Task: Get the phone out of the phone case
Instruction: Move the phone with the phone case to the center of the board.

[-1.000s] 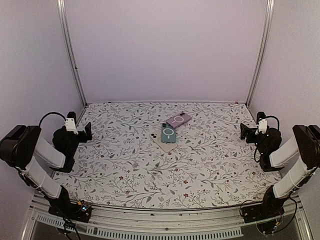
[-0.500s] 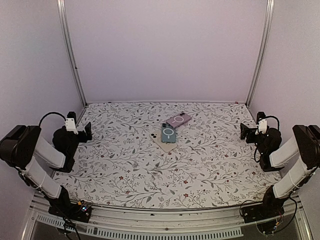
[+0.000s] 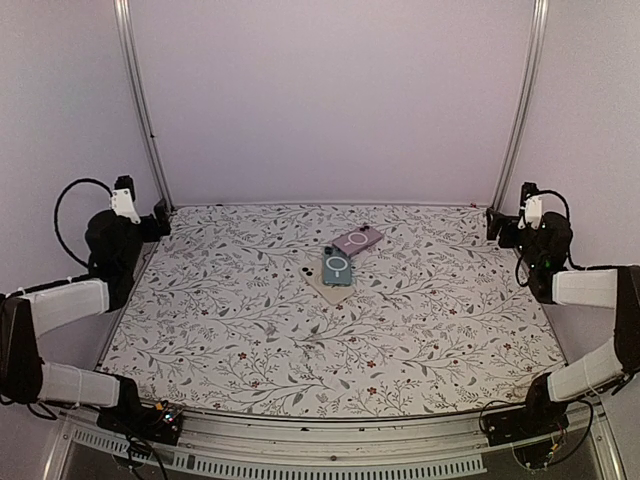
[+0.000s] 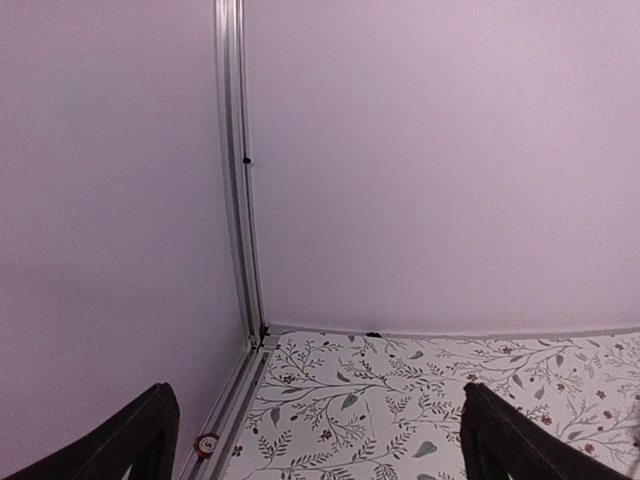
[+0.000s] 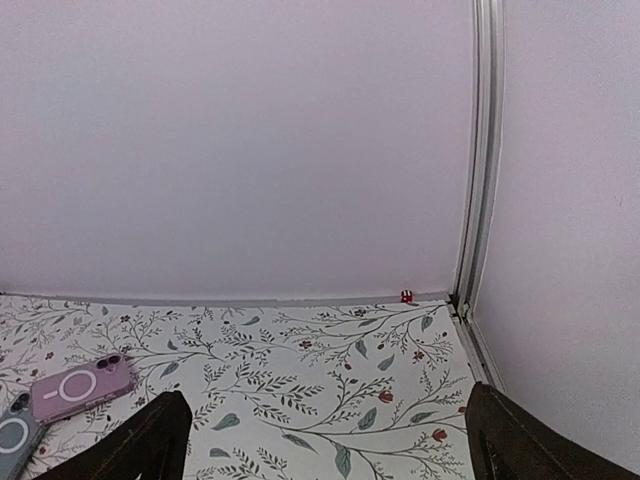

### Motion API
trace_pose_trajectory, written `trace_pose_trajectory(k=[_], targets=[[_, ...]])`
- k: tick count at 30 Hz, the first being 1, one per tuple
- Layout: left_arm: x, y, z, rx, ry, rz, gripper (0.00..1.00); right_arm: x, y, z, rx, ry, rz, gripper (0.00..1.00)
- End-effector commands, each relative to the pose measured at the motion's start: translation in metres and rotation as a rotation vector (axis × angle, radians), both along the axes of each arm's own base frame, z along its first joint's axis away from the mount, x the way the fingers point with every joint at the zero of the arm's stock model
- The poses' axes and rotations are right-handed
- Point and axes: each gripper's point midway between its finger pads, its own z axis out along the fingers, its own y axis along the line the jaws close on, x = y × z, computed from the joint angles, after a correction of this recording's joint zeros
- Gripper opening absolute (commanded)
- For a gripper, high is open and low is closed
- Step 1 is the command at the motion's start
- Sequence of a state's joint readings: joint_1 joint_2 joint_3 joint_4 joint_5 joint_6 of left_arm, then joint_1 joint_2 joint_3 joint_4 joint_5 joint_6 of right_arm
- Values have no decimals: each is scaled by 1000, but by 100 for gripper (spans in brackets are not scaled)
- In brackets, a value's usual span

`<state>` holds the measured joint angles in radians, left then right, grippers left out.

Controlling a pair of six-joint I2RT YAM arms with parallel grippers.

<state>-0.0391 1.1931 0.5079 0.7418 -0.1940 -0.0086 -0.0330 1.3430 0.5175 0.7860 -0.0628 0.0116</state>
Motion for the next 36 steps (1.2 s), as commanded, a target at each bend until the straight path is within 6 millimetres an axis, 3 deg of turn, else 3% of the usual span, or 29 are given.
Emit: trace_pose_trajectory(k=[1,5,10,15,20,29,36], targets=[[-6,15,14,-67,118,100,99,18,-7,13,114,165,-59,99],[-12,22,25,-93,232,150,99,31,4,28,209,277,-28,99],[-38,21,10,-174,373,163,99,32,38,21,313,461,9,99],[-56,-2,-16,-205,486,32,99,40,83,22,342,556,67,99],[-64,-22,-44,-170,575,-49,99,51,152,11,319,647,144,99],[-62,-53,-63,-75,673,-88,99,59,277,-44,171,829,245,99],[-65,-52,-59,-57,659,-70,99,48,338,-96,78,952,270,99]])
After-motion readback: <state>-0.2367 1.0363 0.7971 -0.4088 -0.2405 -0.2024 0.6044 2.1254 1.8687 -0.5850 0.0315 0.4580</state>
